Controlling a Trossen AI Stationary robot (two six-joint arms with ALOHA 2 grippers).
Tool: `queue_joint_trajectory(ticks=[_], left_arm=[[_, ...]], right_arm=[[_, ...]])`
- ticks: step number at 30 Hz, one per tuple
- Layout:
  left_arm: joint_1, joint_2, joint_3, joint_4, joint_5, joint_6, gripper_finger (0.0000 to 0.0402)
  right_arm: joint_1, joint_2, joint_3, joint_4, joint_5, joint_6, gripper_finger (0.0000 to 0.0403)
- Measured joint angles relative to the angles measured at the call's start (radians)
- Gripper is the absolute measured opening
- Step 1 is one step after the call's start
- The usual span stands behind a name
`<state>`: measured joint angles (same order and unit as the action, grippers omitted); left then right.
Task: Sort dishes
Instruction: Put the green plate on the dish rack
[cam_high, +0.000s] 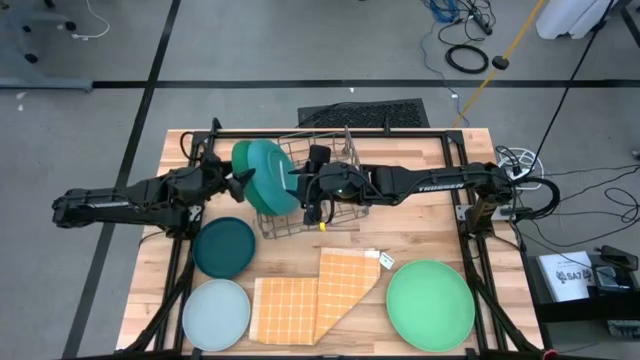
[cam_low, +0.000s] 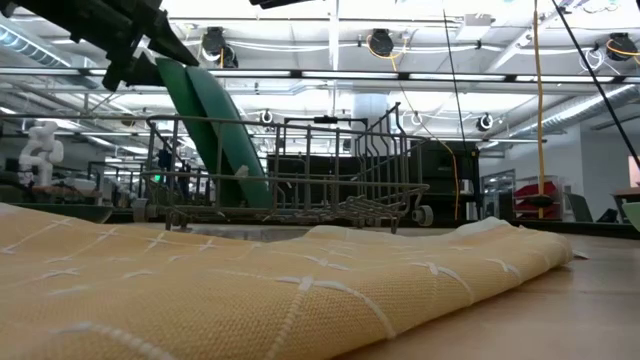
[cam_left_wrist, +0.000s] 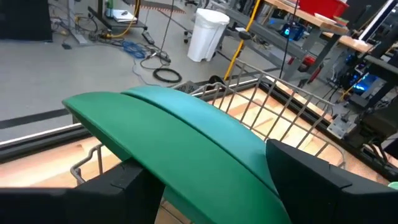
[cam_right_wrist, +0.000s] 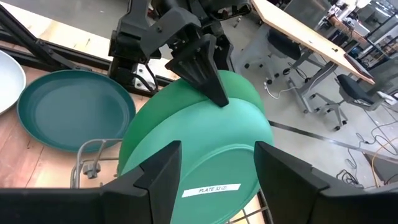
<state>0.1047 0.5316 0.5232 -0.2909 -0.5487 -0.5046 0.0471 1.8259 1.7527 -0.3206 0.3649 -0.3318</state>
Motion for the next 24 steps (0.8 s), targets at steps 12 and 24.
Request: queue_joint_trajectory(ticks=[12, 24], left_arm=[[0.000, 0.116, 0.001, 0.120, -0.063, -0.054, 0.0274], [0.027, 0.345, 0.002, 0.433, 0.001, -0.026, 0.0274]], right_arm=[[-0.011, 0.000, 0.000, 0.001, 0.000, -0.004, 0.0194], [0.004, 0.000, 0.000, 0.046, -0.005, -0.035, 0.0194]])
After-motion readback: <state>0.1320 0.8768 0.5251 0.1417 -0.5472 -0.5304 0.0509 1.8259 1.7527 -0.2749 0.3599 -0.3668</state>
